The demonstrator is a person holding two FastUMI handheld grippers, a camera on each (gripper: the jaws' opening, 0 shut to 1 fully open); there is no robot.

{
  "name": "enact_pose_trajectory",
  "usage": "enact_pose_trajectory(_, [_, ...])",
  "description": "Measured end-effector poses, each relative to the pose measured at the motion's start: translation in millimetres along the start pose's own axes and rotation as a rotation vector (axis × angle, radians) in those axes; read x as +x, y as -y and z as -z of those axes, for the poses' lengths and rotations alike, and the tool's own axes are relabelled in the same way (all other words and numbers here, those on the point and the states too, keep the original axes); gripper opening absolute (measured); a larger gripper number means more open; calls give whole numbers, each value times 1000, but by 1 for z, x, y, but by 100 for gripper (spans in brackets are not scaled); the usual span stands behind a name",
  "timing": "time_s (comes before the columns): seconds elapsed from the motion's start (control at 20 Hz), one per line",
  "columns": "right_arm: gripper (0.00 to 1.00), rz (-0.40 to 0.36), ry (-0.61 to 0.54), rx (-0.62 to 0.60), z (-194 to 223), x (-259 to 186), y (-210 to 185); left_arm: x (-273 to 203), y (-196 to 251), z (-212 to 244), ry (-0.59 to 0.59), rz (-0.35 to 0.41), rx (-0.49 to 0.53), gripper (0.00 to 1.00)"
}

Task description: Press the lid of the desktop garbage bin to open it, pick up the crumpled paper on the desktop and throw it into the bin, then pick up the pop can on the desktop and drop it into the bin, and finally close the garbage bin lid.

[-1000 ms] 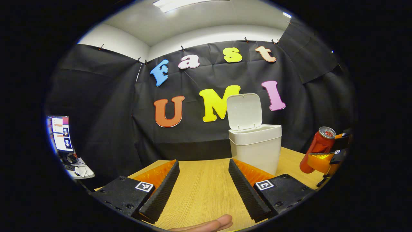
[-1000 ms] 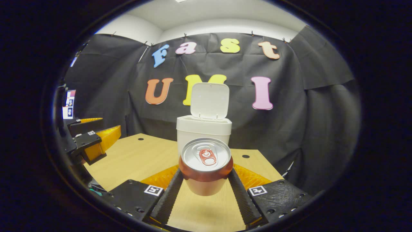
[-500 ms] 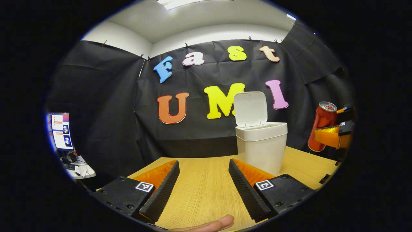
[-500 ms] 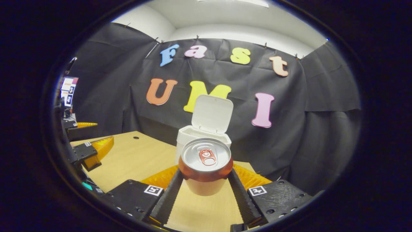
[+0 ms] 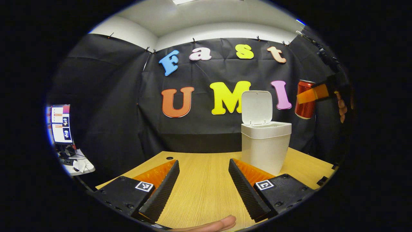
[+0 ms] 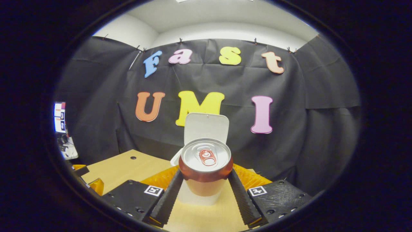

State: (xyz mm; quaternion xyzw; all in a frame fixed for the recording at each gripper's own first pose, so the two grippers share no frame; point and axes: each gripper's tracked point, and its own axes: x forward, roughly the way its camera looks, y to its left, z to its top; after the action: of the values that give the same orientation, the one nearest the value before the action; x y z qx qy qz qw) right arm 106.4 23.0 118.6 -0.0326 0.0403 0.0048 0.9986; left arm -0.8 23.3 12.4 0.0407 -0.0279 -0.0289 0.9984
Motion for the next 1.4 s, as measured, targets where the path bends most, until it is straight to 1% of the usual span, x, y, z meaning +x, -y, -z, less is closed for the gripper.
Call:
enact_pose_trajectory(0.1, [81, 17, -36, 6, -7, 30, 6, 0, 1, -2, 3, 11, -11, 99])
enact_pose_trajectory(0.25, [81, 18, -83, 21, -12, 73, 10, 0, -2, 3, -13, 10, -21, 99])
enact_pose_trajectory(0.35, [81, 20, -80, 40, -17, 101, 12, 1, -4, 5, -17, 2, -12, 99])
enact_pose_trajectory(0.5, [81, 22, -90, 28, -10, 143, 8, 4, 1, 11, -38, 15, -18, 99])
enact_pose_trajectory(0.65, [81, 0, -142, 6, 9, 172, -5, 8, 0, 16, -58, 15, -22, 99])
enact_pose_trajectory(0.7, [82, -3, -142, 3, 12, 178, -9, 9, -3, 18, -62, 7, -17, 99])
enact_pose_trajectory(0.8, [81, 10, -147, 10, 17, 188, -11, 11, -9, 21, -69, -11, -14, 99])
enact_pose_trajectory(1.0, [82, 17, -169, -2, 29, 200, -17, 15, -9, 26, -86, -8, -14, 99])
enact_pose_trajectory(1.05, [83, 25, -162, -8, 29, 204, -17, 14, -11, 26, -85, -17, -9, 99])
enact_pose_trajectory(1.1, [86, 15, -155, -7, 28, 208, -20, 15, -14, 24, -80, -24, -8, 99])
enact_pose_trajectory(1.15, [83, 3, -155, -3, 28, 211, -24, 16, -13, 26, -85, -27, -14, 99])
enact_pose_trajectory(1.2, [89, 8, -151, 3, 27, 212, -23, 17, -10, 29, -94, -22, -19, 99])
enact_pose_trajectory(1.3, [95, 13, -121, 12, 16, 211, -21, 22, -5, 23, -96, -18, -17, 99])
enact_pose_trajectory(1.4, [95, 0, -92, 3, 5, 209, -23, 21, -8, 26, -108, -37, -22, 99])
